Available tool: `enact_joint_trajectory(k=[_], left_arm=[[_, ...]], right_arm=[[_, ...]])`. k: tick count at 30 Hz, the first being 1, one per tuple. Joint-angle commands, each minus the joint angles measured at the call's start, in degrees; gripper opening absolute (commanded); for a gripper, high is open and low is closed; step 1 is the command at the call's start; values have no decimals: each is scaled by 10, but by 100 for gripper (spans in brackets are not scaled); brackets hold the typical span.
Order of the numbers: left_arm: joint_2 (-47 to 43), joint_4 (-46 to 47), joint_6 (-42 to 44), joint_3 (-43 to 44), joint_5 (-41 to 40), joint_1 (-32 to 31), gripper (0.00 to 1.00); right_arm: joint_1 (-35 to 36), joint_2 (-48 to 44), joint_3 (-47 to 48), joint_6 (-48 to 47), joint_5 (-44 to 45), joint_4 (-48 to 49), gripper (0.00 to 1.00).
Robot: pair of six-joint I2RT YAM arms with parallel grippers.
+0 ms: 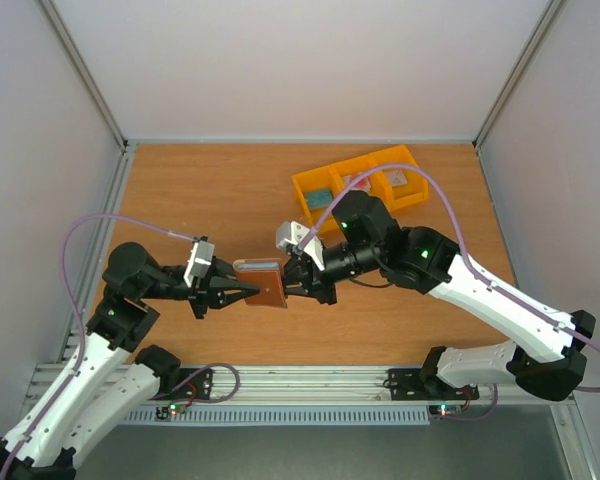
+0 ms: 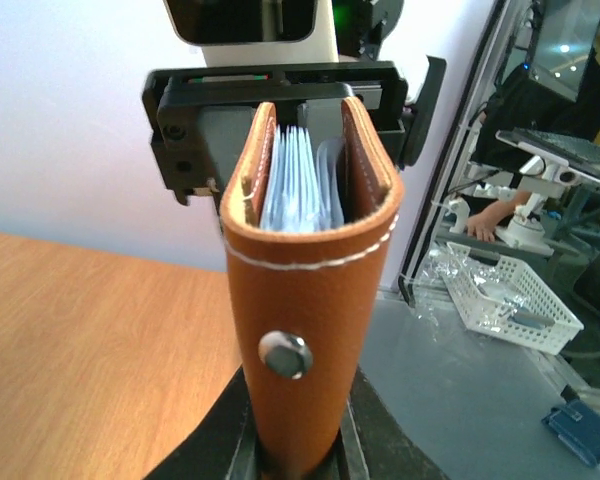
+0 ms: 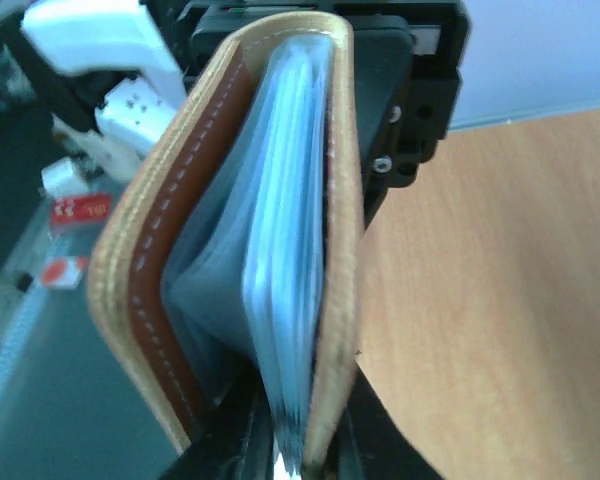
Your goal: Take the credit cards out of the card holder
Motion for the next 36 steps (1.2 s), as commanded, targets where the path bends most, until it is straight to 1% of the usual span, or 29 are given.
enact_joint_trajectory(k=[1, 2, 3, 5, 6, 7, 8, 10, 12, 13, 15, 17, 19, 22, 25, 28, 31, 34, 36], left_arm=[[5, 52, -51, -7, -41, -5, 3], [2, 42, -57, -8, -63, -5, 18], [-1, 25, -59, -7, -93, -5, 37], [-7, -11, -52, -7, -166, -5, 72], [-10, -41, -43, -7, -205, -5, 84], [-12, -59, -26, -8, -249, -5, 91], [-13, -73, -8, -9, -303, -5, 97], [-12, -98, 22, -11, -365, -5, 99], [-9, -119, 61, -11, -424, -5, 99], [-8, -129, 71, -10, -440, -5, 99], [-6, -141, 84, -11, -437, -5, 99], [-6, -143, 76, -15, -415, -5, 99], [-5, -132, 61, -24, -392, -5, 99], [0, -107, 29, -36, -367, -5, 99], [9, -59, -3, -48, -347, -6, 99], [22, -9, -34, -54, -344, -6, 99], [31, 28, -47, -54, -347, -8, 99], [36, 39, -44, -47, -354, -9, 99], [37, 40, -38, -44, -353, -9, 96]], right_arm=[[8, -12, -32, 27, 43, 68, 1], [7, -20, -42, 37, 78, 78, 1], [4, -28, -51, 49, 111, 82, 1], [-6, -35, -57, 82, 197, 76, 1], [-11, -35, -56, 103, 236, 70, 1], [-14, -33, -51, 124, 284, 61, 1], [-14, -25, -40, 147, 346, 41, 1], [-14, 4, 2, 204, 483, -29, 1], [-14, 46, 66, 279, 612, -135, 1], [-14, 71, 99, 316, 657, -192, 1], [-10, 111, 146, 330, 691, -256, 1], [-5, 132, 163, 322, 678, -260, 1], [-5, 136, 163, 315, 639, -243, 1], [-1, 145, 177, 319, 623, -237, 1], [9, 156, 192, 318, 606, -223, 1], [24, 165, 198, 316, 576, -190, 1], [42, 190, 224, 315, 588, -191, 1], [54, 211, 245, 314, 598, -190, 1], [58, 220, 253, 311, 594, -191, 1]])
